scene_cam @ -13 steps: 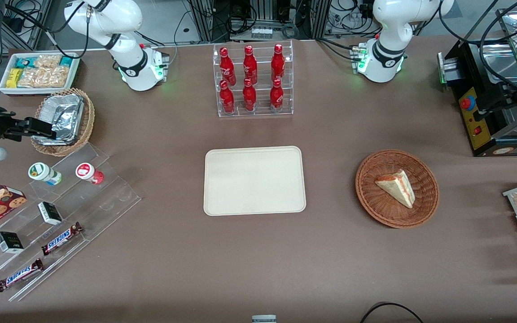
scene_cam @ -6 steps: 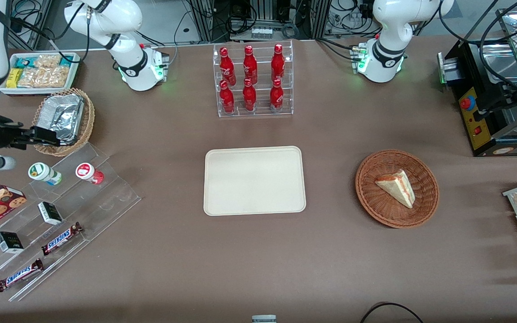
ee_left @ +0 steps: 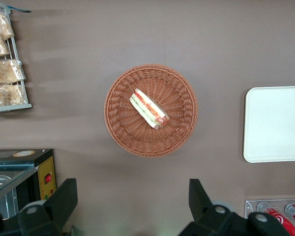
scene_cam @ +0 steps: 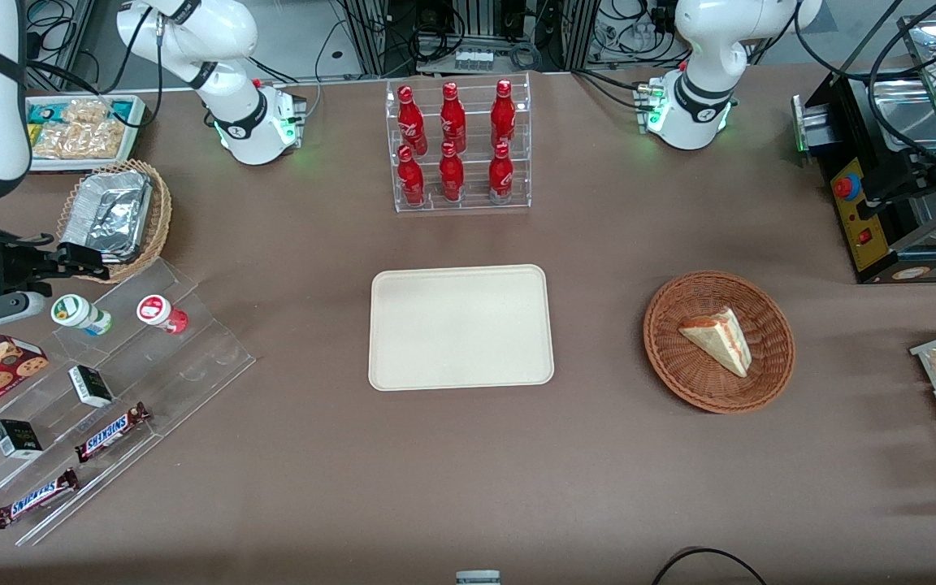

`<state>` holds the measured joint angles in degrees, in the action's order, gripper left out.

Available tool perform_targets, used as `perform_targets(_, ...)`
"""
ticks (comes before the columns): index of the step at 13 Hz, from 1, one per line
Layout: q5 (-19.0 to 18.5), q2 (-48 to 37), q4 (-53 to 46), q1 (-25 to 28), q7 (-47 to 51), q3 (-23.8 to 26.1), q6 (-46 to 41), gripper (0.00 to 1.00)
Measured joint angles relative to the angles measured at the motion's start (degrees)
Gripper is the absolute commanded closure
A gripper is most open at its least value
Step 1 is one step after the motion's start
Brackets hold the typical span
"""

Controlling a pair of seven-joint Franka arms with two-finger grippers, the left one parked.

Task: Place green gum on tray
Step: 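Move the right gripper down toward the green gum tub on the acrylic stand, then close the right gripper on the green gum tub and lift it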

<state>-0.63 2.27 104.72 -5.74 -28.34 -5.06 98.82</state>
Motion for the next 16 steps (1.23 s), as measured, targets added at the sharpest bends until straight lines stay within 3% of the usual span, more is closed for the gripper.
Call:
perform_targets(7,-0.2,0.3,8.0,-6.7,-24.8,-0.2,13.5,0.0)
perform_targets(16,-0.2,2.0,12.0,-8.8,-31.5,-0.1,20.6,0.0)
